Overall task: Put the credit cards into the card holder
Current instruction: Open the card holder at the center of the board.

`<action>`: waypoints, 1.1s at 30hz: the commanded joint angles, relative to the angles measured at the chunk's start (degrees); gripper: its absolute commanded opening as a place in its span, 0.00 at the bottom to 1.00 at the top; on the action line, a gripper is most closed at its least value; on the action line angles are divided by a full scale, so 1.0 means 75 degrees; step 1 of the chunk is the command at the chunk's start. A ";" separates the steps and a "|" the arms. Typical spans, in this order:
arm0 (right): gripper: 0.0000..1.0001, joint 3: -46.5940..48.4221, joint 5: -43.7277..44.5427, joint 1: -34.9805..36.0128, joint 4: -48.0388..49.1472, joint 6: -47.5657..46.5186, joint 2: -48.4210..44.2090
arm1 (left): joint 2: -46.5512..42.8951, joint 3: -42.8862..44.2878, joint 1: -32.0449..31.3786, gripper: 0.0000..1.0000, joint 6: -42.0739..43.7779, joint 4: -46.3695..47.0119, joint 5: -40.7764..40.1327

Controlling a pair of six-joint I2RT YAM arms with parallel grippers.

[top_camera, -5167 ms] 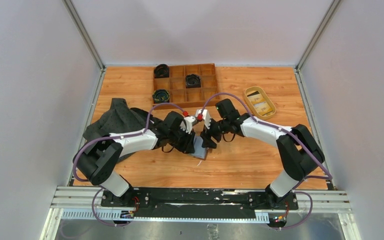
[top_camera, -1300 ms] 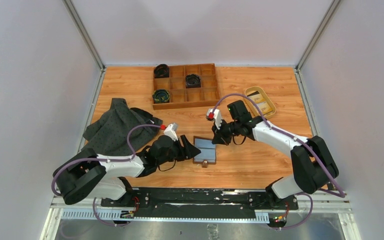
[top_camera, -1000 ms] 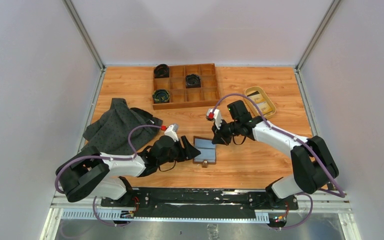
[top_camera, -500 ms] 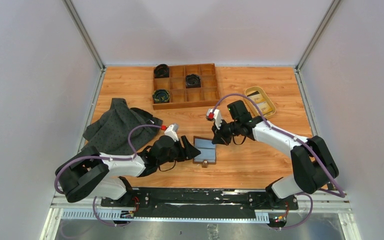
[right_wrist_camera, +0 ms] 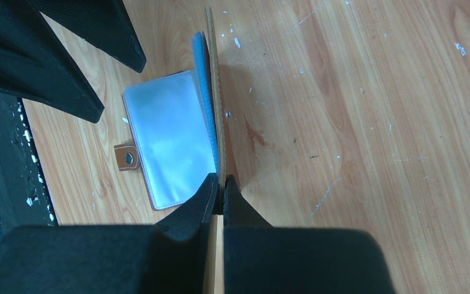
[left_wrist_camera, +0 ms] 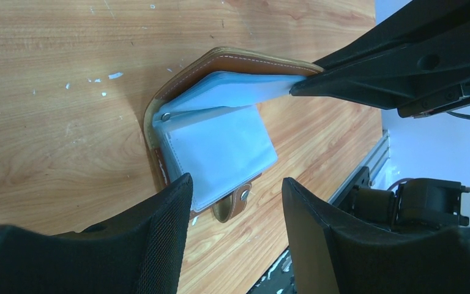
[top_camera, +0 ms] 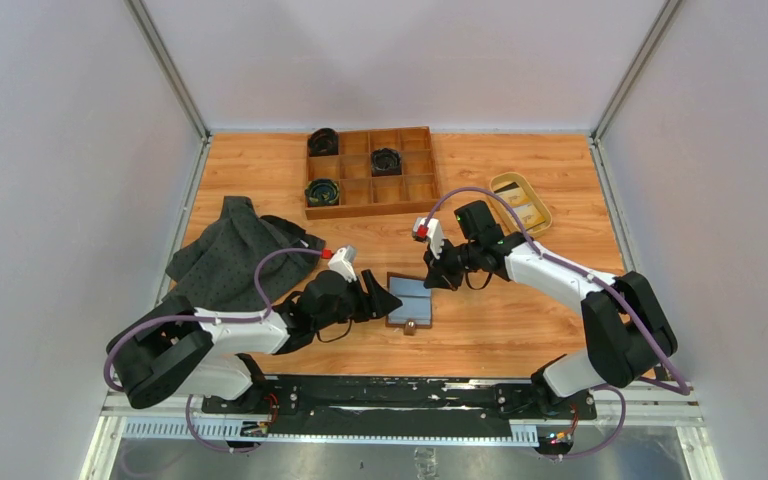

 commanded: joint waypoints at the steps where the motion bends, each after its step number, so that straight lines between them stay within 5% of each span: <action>1: 0.00 0.0044 -0.0159 -0.0072 -0.0161 -0.0109 0.0060 | -0.0147 -0.0023 -0.0052 0.59 0.0160 0.0126 -0.0099; 33: 0.01 0.0056 -0.0200 -0.0072 -0.0204 -0.0157 0.0043 | -0.0646 -0.0364 0.0049 0.62 -0.0165 0.0464 0.0178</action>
